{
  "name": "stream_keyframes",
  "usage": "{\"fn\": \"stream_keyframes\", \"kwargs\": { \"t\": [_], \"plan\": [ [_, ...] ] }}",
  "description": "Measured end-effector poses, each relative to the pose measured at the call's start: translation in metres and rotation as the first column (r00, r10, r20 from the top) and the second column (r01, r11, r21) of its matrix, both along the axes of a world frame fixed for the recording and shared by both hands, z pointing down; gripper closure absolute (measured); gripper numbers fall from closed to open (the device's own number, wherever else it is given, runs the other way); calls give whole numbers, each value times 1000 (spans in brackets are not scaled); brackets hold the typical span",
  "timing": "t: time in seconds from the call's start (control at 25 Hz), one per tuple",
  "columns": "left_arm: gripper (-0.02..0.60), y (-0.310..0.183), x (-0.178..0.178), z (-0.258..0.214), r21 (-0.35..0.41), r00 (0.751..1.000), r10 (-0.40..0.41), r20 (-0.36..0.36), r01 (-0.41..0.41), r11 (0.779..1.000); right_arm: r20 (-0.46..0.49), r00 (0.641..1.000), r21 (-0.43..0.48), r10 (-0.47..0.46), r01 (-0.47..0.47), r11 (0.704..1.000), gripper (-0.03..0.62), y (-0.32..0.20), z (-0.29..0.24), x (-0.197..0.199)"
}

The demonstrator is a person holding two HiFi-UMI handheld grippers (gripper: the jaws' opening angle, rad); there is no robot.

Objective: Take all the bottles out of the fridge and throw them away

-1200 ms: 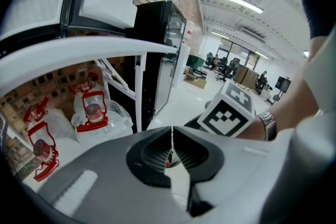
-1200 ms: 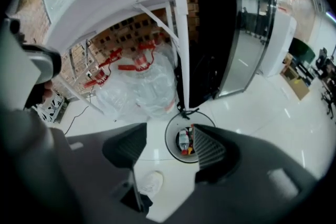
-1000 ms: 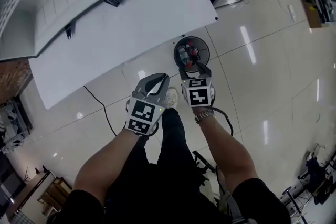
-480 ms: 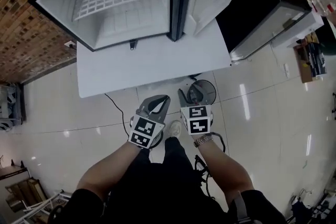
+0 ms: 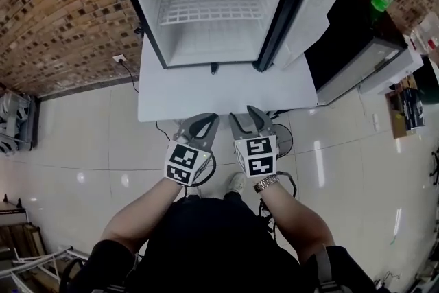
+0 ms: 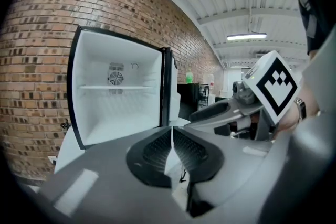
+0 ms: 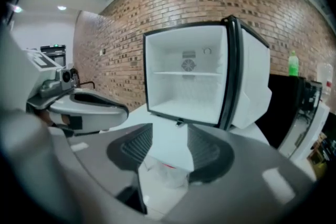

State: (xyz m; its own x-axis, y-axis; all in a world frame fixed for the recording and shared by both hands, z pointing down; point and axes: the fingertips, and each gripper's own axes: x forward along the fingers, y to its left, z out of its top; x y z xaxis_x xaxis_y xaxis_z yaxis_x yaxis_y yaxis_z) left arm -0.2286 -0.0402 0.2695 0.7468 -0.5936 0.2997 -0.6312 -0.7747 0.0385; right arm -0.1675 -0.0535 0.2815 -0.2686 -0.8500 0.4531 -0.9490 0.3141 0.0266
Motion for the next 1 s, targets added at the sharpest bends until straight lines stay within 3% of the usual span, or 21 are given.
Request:
{"fn": "stream_keyframes", "kwargs": {
  "t": [0.28, 0.88, 1.0],
  "plan": [
    [569, -10, -40, -46, 83, 997, -50, -52, 54, 995, 5, 999, 111, -45, 44, 993, 390, -8, -57, -38],
    [569, -29, -67, -111, 179, 991, -66, -116, 86, 980, -9, 999, 238, -45, 46, 970, 585, -20, -126, -58],
    [569, -29, -65, -116, 189, 992, -58, -116, 80, 979, -17, 999, 243, -49, 52, 969, 591, -20, -129, -60]
  ]
}}
